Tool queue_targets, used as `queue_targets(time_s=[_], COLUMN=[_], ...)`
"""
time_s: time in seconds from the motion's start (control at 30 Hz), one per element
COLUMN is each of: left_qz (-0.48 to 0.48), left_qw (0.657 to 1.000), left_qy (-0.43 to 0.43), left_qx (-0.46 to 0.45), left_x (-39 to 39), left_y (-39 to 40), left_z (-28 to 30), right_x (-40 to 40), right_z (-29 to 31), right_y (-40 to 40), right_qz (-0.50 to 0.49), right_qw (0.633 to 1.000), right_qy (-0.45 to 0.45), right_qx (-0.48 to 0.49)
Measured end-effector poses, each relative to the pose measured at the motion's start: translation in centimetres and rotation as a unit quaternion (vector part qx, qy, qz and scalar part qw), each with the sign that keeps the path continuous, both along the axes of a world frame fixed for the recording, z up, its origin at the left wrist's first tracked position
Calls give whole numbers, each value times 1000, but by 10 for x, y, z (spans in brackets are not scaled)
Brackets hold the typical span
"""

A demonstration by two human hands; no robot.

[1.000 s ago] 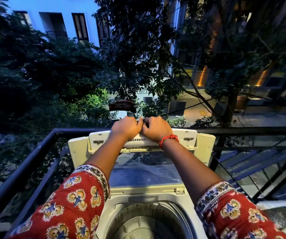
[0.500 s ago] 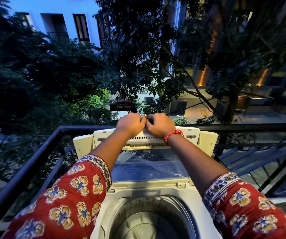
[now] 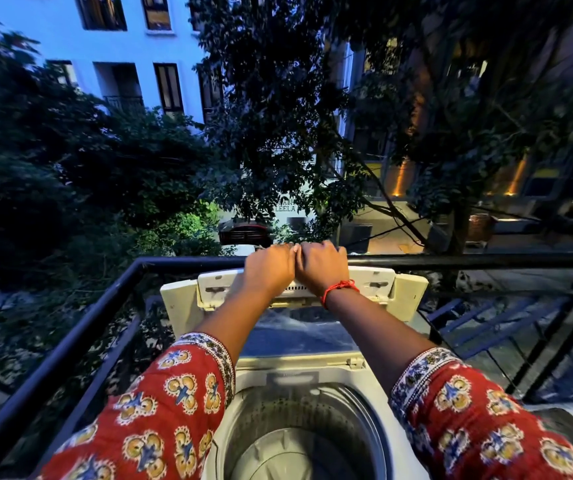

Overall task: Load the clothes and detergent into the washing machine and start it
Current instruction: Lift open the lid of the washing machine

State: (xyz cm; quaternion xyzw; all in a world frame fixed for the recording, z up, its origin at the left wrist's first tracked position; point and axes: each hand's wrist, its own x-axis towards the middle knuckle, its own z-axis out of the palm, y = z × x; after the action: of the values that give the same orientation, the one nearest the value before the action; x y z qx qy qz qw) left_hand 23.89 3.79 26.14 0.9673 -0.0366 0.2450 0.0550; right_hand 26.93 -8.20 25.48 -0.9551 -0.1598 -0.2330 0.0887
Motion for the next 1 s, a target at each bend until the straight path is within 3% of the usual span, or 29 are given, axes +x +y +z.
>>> queue_targets(time_s=[0.4,0.63,0.83,1.0], left_qz=[2,-69,-36,-22], left_qw=[1000,997,997,999], left_qy=[6,26,31,31], left_qx=[12,35,63,24], left_x=[-31,-26,-3,20], left_y=[1,3,8,11], left_z=[-7,-20,-25,-24], right_x=[-30,-16,8,29], right_z=[-11,-10,-7,-9], right_y=[-7,-4,-3,-4], right_qz=[14,30,58,98], right_qw=[999,998,996,995], right_qy=[-25,-11,-7,-14], right_qx=[28,45,62,32])
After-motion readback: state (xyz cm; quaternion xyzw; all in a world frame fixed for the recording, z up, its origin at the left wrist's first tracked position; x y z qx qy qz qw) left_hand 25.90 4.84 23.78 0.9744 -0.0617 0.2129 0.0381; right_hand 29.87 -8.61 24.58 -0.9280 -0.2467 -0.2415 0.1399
